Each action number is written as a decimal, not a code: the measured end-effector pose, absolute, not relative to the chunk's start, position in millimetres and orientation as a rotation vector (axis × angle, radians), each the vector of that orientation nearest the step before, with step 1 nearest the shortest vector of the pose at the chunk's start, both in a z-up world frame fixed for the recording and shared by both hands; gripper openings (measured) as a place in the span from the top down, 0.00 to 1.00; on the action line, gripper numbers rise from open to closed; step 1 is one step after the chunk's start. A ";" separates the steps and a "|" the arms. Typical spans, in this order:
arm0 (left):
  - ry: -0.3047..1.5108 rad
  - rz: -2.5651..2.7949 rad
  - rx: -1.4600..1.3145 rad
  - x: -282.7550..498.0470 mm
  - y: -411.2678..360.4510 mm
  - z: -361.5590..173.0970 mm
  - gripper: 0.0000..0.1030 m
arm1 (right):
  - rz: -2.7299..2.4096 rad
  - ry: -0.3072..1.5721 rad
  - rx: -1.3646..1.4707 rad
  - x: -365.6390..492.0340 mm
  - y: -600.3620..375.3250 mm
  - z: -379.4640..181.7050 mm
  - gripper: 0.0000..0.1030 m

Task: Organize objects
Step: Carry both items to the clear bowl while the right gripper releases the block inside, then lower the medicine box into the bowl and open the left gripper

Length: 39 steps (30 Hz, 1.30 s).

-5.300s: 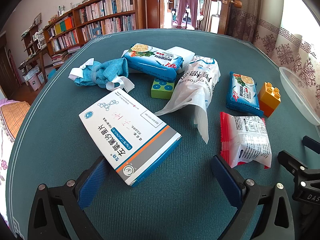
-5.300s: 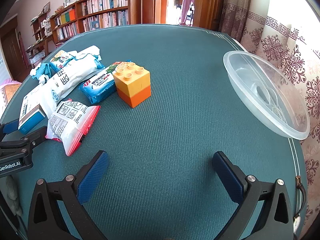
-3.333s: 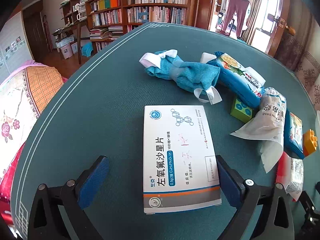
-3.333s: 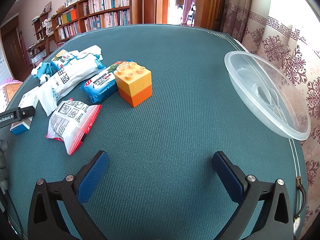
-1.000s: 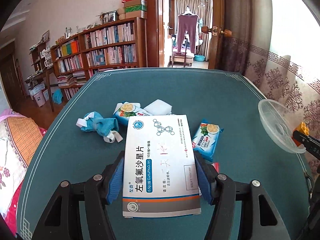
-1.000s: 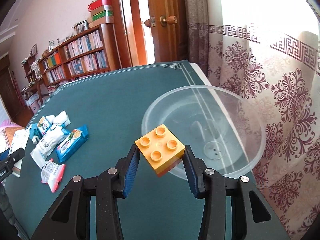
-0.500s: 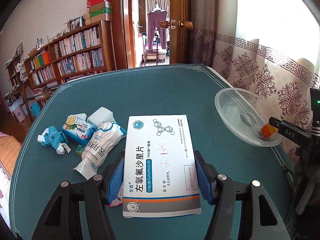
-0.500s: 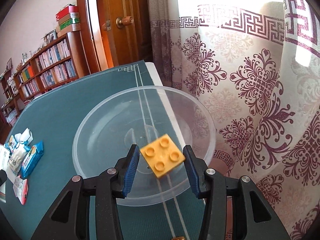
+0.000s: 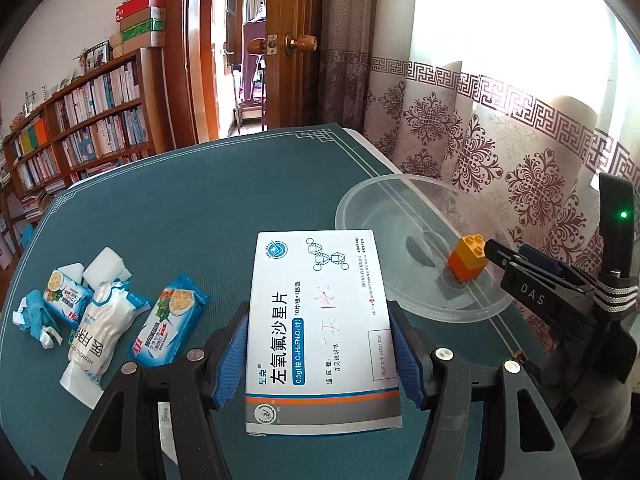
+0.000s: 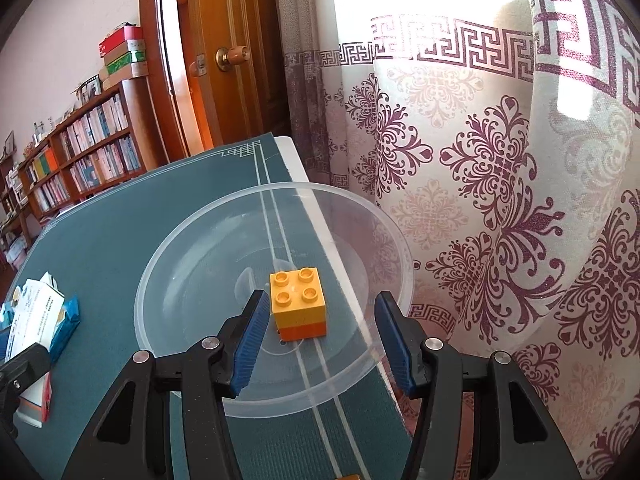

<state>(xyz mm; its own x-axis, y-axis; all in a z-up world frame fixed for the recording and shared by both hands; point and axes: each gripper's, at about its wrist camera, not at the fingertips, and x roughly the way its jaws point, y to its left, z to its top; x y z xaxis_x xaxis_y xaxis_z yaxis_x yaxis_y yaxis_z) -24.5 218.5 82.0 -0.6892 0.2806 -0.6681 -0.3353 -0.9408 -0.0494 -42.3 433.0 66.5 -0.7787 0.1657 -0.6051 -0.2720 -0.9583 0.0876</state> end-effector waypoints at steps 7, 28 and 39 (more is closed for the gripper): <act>0.066 2.538 -1.028 -52.0 247.9 83.7 0.35 | 2.728 0.305 -0.881 -40.7 442.4 67.5 0.45; 0.039 2.571 -1.012 -97.0 265.7 70.6 0.13 | 2.733 0.354 -0.886 -39.6 446.8 63.3 0.45; 0.081 2.613 -0.991 -67.5 251.5 73.5 0.05 | 2.751 0.310 -0.863 -36.4 438.7 64.5 0.45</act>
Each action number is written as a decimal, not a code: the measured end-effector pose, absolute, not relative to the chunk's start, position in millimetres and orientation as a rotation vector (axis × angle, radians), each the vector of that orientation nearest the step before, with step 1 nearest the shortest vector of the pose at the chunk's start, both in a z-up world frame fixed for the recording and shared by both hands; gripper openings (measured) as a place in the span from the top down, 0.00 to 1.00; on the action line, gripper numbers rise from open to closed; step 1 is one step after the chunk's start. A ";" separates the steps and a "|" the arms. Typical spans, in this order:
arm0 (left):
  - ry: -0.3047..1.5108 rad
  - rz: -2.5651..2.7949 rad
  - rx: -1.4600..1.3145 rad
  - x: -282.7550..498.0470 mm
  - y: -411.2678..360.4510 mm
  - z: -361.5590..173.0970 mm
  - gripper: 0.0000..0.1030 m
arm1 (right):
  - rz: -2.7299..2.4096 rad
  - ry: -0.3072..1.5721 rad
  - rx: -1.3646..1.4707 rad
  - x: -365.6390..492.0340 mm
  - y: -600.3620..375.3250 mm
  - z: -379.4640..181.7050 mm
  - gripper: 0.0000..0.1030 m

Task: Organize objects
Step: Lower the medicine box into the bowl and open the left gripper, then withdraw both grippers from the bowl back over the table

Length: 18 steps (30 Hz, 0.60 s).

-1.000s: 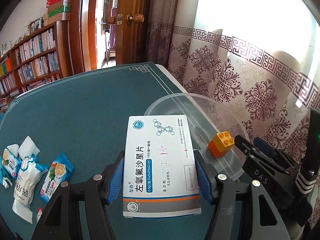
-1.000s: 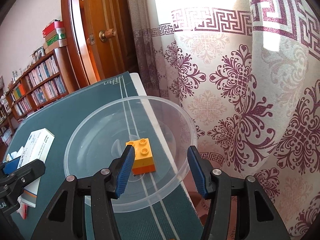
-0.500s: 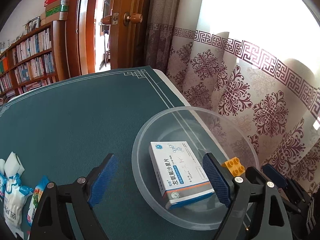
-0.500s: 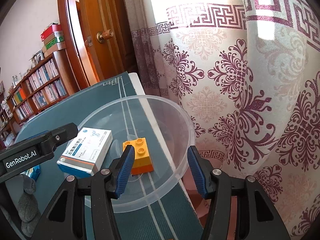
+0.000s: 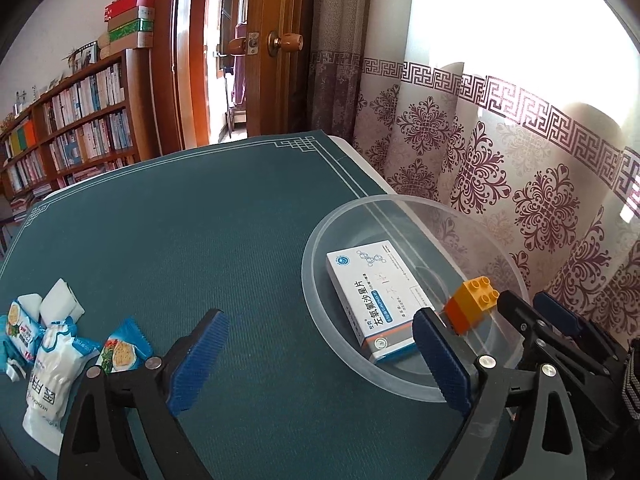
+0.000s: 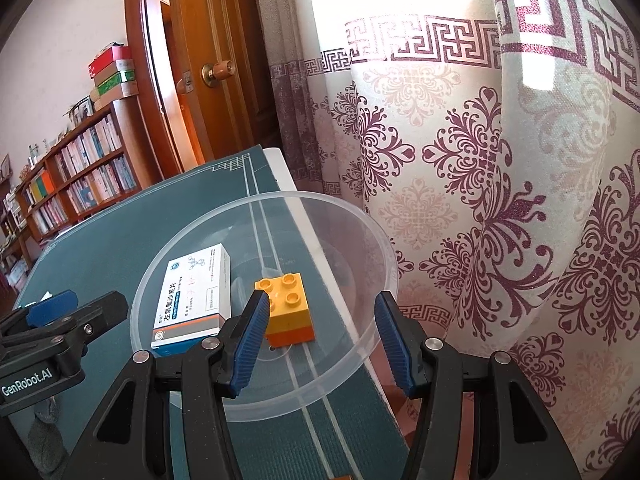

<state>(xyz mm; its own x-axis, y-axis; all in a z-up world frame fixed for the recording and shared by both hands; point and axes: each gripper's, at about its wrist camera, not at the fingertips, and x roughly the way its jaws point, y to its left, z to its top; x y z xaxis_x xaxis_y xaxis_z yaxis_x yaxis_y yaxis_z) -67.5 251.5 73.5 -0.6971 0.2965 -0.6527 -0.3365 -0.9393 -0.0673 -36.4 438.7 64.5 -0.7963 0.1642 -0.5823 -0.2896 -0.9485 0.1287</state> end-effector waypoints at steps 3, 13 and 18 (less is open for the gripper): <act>0.084 2.629 -0.974 -59.1 244.6 77.7 0.03 | 2.755 0.300 -0.865 -37.0 437.6 64.8 0.45; 0.075 2.703 -0.966 -43.7 209.1 83.1 0.01 | 2.817 0.263 -0.841 -27.5 422.3 83.3 0.44; 0.080 2.769 -0.970 -38.9 190.0 84.2 0.01 | 2.881 0.240 -0.852 -19.3 400.7 91.6 0.40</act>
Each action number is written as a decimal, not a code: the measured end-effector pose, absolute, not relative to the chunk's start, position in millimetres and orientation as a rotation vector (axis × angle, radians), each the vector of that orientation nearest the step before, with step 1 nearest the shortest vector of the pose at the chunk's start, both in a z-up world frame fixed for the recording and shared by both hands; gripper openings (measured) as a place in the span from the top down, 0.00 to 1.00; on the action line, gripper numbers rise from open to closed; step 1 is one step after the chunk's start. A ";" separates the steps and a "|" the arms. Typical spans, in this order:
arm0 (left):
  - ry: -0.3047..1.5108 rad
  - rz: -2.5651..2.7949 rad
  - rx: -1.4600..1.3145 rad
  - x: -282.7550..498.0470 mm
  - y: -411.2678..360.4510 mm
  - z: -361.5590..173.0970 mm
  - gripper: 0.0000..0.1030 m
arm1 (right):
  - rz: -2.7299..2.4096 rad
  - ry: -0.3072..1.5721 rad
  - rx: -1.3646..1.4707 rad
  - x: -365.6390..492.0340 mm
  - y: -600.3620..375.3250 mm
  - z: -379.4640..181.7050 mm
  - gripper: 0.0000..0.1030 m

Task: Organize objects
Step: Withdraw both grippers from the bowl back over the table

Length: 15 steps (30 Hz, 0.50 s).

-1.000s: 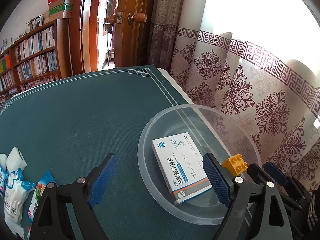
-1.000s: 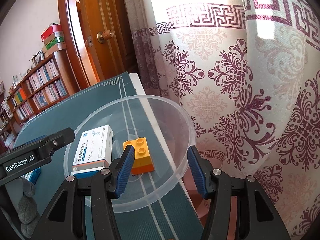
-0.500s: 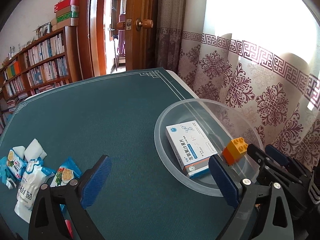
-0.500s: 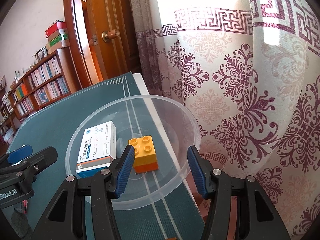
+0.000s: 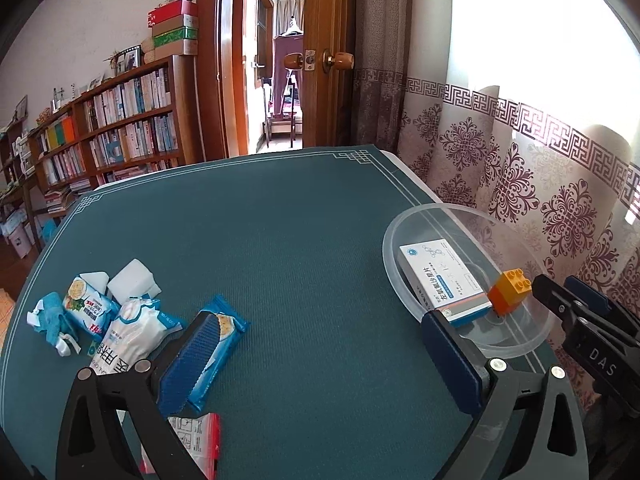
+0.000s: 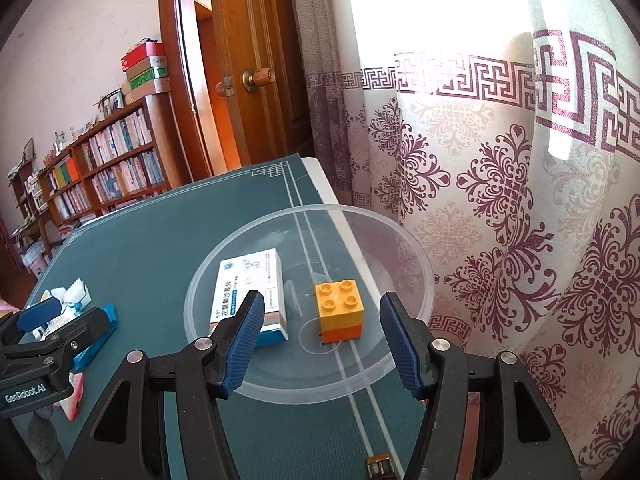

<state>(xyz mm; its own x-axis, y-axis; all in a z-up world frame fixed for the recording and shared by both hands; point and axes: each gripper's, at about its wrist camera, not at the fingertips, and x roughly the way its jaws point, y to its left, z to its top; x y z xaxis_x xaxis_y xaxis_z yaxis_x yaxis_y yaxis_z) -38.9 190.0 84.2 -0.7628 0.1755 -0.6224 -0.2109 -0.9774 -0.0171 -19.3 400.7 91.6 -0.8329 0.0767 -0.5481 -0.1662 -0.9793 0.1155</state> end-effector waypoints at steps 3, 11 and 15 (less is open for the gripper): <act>0.133 2.811 -0.976 -36.2 181.8 82.8 0.01 | 2.926 0.232 -0.876 -15.3 385.7 93.6 0.39; 0.147 2.906 -0.992 -28.3 138.6 87.4 0.01 | 3.025 0.187 -0.996 -7.2 338.4 85.3 0.37; 0.128 2.959 -1.000 -26.6 110.1 89.8 0.01 | 3.066 0.175 -1.103 -5.3 311.5 74.2 0.35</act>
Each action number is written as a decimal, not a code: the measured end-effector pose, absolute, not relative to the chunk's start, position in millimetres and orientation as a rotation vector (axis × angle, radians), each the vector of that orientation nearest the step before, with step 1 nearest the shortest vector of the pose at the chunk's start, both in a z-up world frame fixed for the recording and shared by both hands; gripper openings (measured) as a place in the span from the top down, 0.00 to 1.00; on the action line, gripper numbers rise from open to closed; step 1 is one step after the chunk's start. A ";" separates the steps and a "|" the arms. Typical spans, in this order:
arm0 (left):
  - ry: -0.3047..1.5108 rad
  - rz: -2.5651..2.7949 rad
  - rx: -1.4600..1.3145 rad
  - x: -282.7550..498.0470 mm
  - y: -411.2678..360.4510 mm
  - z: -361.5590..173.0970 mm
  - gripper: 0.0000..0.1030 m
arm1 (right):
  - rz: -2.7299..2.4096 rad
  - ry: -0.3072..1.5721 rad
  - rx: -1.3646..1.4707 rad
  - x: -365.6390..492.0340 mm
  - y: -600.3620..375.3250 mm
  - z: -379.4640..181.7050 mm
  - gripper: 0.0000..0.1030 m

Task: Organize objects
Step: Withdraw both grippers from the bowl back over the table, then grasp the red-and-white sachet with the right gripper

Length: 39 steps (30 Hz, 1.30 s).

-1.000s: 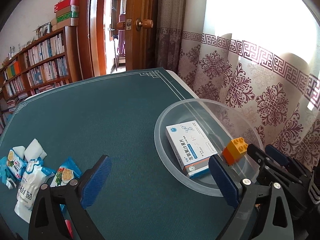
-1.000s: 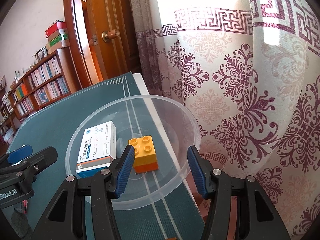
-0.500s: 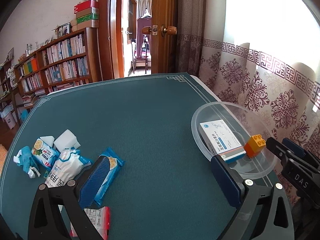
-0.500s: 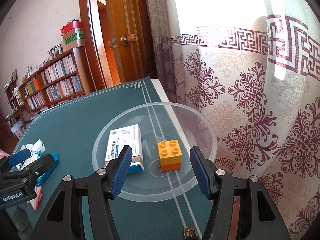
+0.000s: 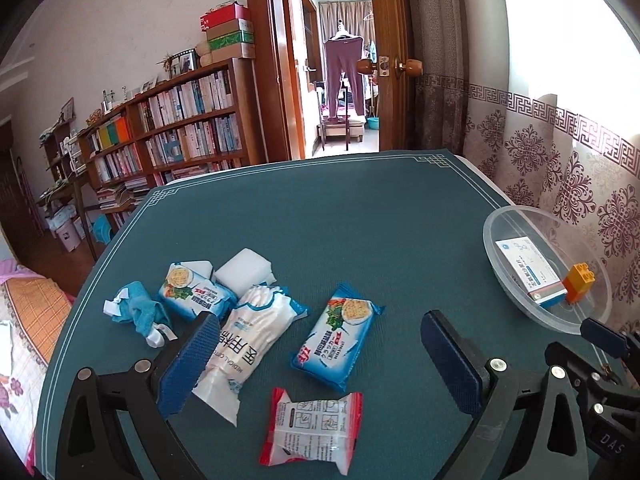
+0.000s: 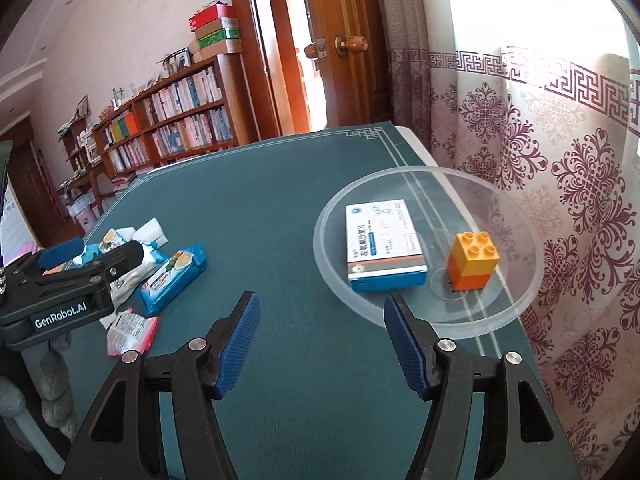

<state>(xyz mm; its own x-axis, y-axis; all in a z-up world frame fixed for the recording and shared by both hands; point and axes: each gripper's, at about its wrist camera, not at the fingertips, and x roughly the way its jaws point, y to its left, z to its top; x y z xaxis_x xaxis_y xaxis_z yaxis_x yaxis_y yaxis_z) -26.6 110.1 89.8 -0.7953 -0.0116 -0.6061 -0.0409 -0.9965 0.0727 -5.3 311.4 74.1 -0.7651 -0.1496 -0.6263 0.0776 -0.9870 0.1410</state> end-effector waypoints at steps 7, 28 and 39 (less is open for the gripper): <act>0.046 3.045 -1.041 -24.4 56.0 93.7 0.01 | -2.705 -0.089 1.029 2.5 262.7 63.9 0.32; -0.184 3.079 -1.084 -15.3 -31.6 91.2 0.01 | -2.311 0.134 0.939 -29.3 134.7 42.6 0.31; -0.180 3.073 -1.143 -23.8 -31.5 77.2 0.01 | -2.164 0.248 1.011 -13.7 135.1 18.9 0.31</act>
<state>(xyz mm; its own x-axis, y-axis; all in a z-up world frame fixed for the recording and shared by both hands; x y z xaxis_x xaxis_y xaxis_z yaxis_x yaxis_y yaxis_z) -23.8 -31.5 77.2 -0.7490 -0.0944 -0.6558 0.1704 -0.9839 -0.0529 -13.7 135.1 18.9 -0.4304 -0.5321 -0.7291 0.6831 -0.7200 0.1222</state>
